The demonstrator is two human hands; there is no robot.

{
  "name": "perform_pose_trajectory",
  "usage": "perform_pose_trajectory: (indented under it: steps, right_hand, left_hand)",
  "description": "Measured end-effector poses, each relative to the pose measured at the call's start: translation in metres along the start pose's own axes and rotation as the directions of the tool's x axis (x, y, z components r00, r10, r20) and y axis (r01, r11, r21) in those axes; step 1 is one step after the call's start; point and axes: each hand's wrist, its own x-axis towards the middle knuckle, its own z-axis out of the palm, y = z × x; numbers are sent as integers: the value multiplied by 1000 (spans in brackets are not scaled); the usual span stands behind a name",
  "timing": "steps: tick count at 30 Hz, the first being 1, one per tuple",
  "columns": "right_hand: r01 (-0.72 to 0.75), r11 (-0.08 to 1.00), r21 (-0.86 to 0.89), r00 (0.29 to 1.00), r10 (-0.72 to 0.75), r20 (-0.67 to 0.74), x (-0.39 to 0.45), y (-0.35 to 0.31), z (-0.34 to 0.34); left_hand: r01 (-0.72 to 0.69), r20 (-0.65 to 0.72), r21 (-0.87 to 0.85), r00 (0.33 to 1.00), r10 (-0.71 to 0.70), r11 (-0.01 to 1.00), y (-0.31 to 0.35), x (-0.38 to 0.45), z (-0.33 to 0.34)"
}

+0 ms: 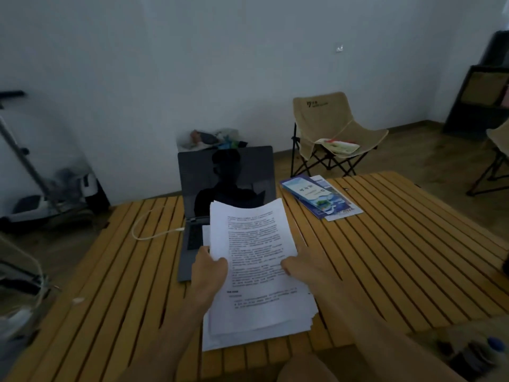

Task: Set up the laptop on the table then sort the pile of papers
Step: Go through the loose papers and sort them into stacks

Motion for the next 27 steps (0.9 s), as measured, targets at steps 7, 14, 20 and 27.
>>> perform_pose_trajectory:
  steps: [7, 14, 20, 27]
  right_hand:
    - [-88, 982, -169, 996, 83, -39, 4, 16, 1]
    - [-280, 930, -238, 947, 309, 91, -10, 45, -14]
    - [-231, 968, -100, 962, 243, 128, -12, 34, -1]
    - [-405, 914, -11, 902, 401, 162, -4, 23, -11]
  left_hand:
    - [1, -60, 393, 998, 25, 920, -28, 14, -1]
    - [-10, 97, 521, 994, -48, 854, -34, 33, -3]
    - [3, 114, 489, 991, -67, 872, -33, 30, -3]
    - [4, 198, 449, 975, -104, 893, -33, 29, -10]
